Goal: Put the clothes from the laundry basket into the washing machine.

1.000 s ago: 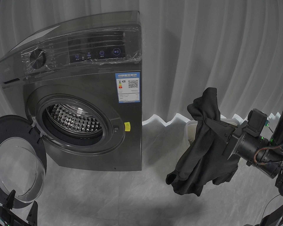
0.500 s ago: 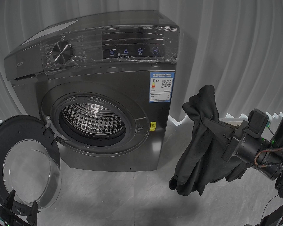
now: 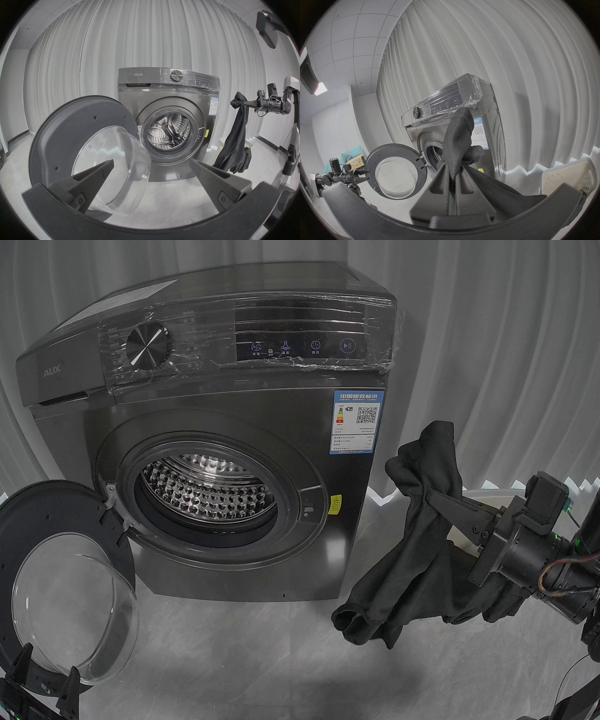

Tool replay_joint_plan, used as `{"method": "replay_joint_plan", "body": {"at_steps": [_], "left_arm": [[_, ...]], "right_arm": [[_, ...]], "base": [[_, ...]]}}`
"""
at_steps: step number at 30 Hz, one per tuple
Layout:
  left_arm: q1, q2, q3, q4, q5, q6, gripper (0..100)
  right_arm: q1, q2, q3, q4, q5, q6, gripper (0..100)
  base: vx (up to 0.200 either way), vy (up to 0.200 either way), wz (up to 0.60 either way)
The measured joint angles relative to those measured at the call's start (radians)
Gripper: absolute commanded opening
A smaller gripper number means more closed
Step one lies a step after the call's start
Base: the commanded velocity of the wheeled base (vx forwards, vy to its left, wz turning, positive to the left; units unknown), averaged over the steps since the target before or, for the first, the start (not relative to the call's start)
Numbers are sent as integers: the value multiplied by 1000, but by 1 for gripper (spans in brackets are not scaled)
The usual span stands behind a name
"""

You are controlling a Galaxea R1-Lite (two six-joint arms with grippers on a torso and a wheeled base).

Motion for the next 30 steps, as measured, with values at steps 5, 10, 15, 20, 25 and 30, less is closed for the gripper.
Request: {"method": "replay_joint_plan", "body": {"at_steps": [5, 10, 15, 20, 25, 30], "left_arm": [[0, 0, 0, 1, 0, 0, 100], [0, 0, 0, 0, 0, 0, 100], [0, 0, 0, 1, 0, -1, 100], [1, 0, 0, 1, 0, 0, 100], [0, 0, 0, 1, 0, 0, 100], [0, 0, 0, 1, 0, -1, 100]], "right_arm": [[0, 3, 1, 0, 0, 0, 0], [0, 6, 3, 1, 1, 0, 0], [-1, 13, 7, 1, 2, 2, 0], [0, 16, 8, 1, 1, 6, 0], [15, 28, 7, 0, 0, 21, 0], [20, 39, 4, -1, 0, 23, 0]], "base": [[-40, 0, 0], [0, 0, 0], [0, 200, 0], [0, 200, 0], [0, 200, 0], [0, 200, 0]]}}
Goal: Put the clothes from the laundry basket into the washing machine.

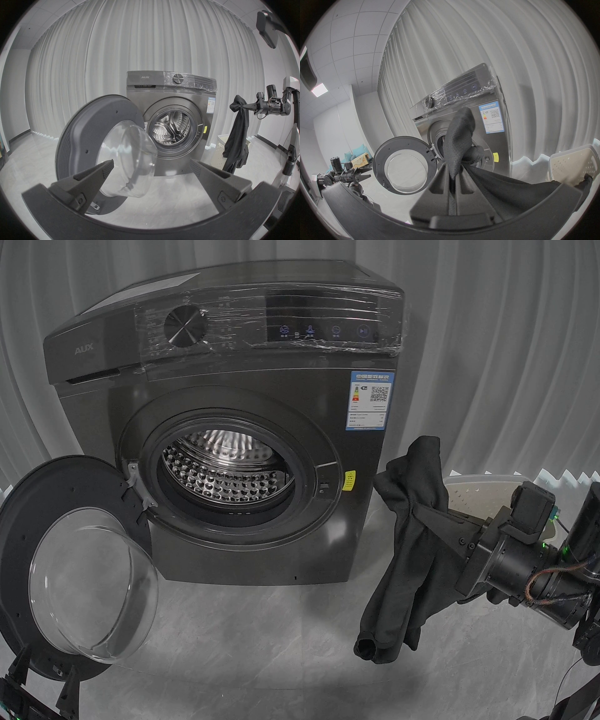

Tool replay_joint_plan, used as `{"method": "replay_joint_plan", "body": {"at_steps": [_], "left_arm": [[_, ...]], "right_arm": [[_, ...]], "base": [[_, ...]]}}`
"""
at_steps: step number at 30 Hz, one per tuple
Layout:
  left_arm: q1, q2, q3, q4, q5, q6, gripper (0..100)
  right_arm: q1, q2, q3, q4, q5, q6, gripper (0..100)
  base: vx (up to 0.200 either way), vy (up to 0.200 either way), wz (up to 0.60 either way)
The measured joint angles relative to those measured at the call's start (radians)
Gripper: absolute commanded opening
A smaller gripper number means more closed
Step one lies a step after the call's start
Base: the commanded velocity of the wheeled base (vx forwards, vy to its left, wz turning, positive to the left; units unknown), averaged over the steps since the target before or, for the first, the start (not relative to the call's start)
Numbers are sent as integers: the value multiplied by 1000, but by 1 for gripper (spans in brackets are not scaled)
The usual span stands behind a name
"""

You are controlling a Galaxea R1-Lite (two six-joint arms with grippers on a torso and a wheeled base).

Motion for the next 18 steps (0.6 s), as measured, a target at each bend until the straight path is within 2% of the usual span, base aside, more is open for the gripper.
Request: {"method": "replay_joint_plan", "body": {"at_steps": [1, 9, 14, 18], "left_arm": [[0, 0, 0, 0, 1, 0, 100], [0, 0, 0, -1, 2, 0, 100], [-1, 0, 0, -1, 2, 0, 100], [1, 0, 0, -1, 2, 0, 100]], "right_arm": [[0, 1, 0, 0, 0, 0, 0], [36, 7, 2, -69, 2, 1, 0], [69, 9, 3, -117, 18, 0, 0], [59, 16, -8, -126, 13, -1, 0]], "base": [[0, 200, 0], [0, 0, 0], [0, 0, 0], [0, 0, 0]]}}
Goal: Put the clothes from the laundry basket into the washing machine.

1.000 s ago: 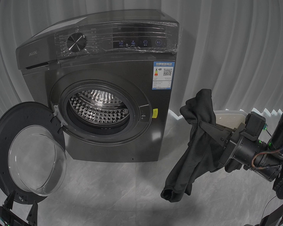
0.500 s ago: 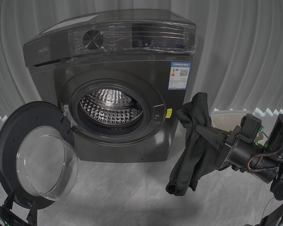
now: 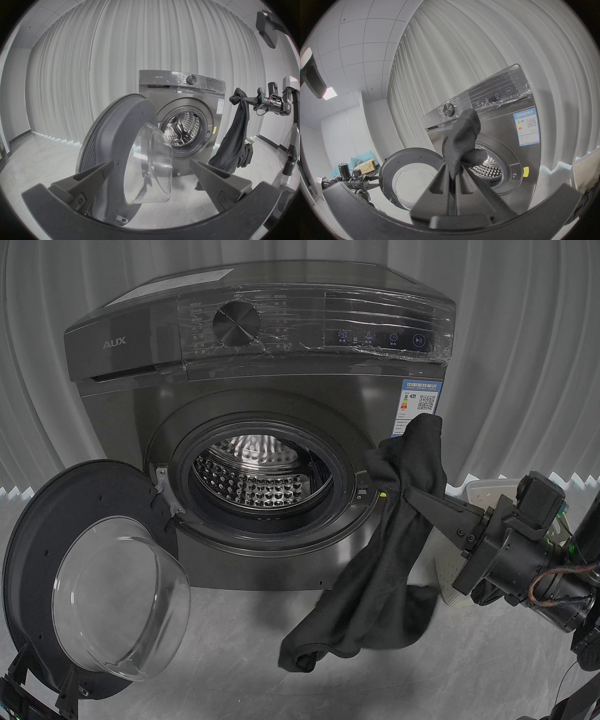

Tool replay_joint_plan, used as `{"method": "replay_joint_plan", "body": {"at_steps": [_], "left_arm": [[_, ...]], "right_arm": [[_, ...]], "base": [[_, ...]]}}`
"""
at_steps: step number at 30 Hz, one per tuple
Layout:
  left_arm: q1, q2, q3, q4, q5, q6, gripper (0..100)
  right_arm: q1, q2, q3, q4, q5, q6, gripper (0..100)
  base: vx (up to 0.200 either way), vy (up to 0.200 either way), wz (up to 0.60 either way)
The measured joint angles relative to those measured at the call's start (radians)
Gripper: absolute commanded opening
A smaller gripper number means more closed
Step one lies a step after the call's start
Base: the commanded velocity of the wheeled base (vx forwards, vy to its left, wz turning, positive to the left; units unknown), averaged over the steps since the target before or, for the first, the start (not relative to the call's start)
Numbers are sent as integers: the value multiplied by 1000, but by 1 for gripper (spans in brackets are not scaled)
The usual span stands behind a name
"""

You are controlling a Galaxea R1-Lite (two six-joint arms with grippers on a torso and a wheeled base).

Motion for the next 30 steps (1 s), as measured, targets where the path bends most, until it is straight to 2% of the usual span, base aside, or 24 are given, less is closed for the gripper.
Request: {"method": "replay_joint_plan", "body": {"at_steps": [6, 11, 18, 25, 30], "left_arm": [[-1, 0, 0, 0, 0, 0, 100], [-1, 0, 0, 0, 0, 0, 100], [-1, 0, 0, 0, 0, 0, 100], [-1, 0, 0, 0, 1, 4, 100], [-1, 0, 0, 0, 3, 8, 100]], "right_arm": [[-32, 13, -23, 3, -15, -1, 0], [-59, 22, -37, 13, -73, -4, 0], [-89, 41, -40, 17, -126, -16, 0], [-96, 57, -46, 17, -130, -20, 0], [-95, 87, -98, 16, -129, -21, 0]], "base": [[0, 0, 0], [0, 0, 0], [0, 0, 0], [-171, 0, 0], [0, 0, 0]]}}
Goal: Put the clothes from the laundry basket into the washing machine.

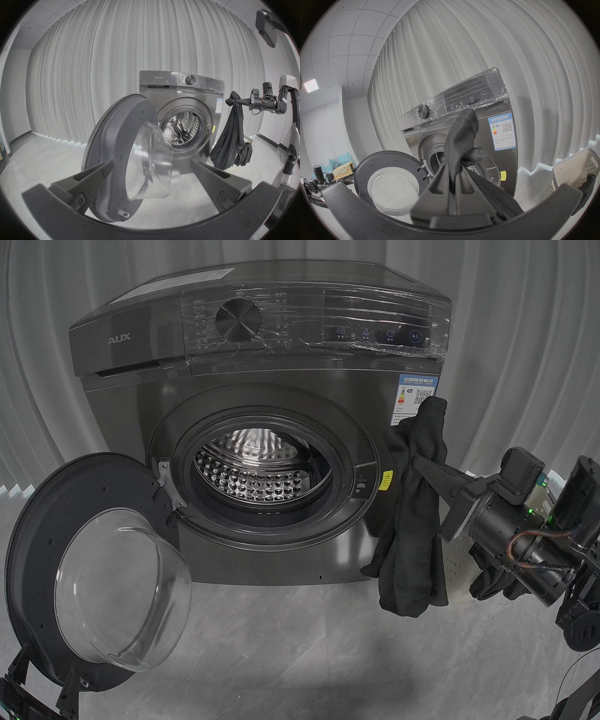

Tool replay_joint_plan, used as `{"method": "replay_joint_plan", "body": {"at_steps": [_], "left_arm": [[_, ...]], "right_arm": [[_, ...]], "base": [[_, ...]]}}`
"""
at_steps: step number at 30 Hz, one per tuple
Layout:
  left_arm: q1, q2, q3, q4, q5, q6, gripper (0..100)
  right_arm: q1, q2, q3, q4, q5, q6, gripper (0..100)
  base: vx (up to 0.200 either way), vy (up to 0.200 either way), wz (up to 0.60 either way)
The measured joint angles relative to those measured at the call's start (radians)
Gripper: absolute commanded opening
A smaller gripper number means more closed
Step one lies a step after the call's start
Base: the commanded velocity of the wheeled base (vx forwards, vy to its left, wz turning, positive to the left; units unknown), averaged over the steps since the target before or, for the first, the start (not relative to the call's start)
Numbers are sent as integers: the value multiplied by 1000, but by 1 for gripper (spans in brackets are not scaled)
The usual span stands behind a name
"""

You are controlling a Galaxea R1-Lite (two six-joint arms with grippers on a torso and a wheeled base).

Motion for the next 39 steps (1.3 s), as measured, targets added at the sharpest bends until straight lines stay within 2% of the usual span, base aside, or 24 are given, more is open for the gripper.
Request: {"method": "replay_joint_plan", "body": {"at_steps": [11, 19, 22, 27, 31, 35, 39], "left_arm": [[2, 0, 0, 0, 1, 2, 100], [3, 0, -5, -8, -13, 16, 100], [4, 7, -56, -9, -41, 19, 100], [5, 93, -192, -9, -150, 42, 100], [4, 225, -235, -25, -221, 59, 100], [-12, 396, -246, -133, -260, 71, 100], [-69, 580, -256, -303, -266, 71, 100]], "right_arm": [[2, 133, -76, -19, -11, -4, 0], [-2, 219, -193, -9, -54, -5, 0], [-1, 241, -220, -3, -60, -5, 0], [4, 277, -269, 11, -74, -5, 0], [7, 301, -308, 31, -78, -2, 0], [7, 320, -352, 72, -81, 6, 0], [3, 340, -403, 104, -84, 16, 0]], "base": [[0, 0, 0], [0, 0, 0], [0, 0, 0], [0, 0, 0], [0, 0, 0], [0, 0, 0], [0, 0, 0]]}}
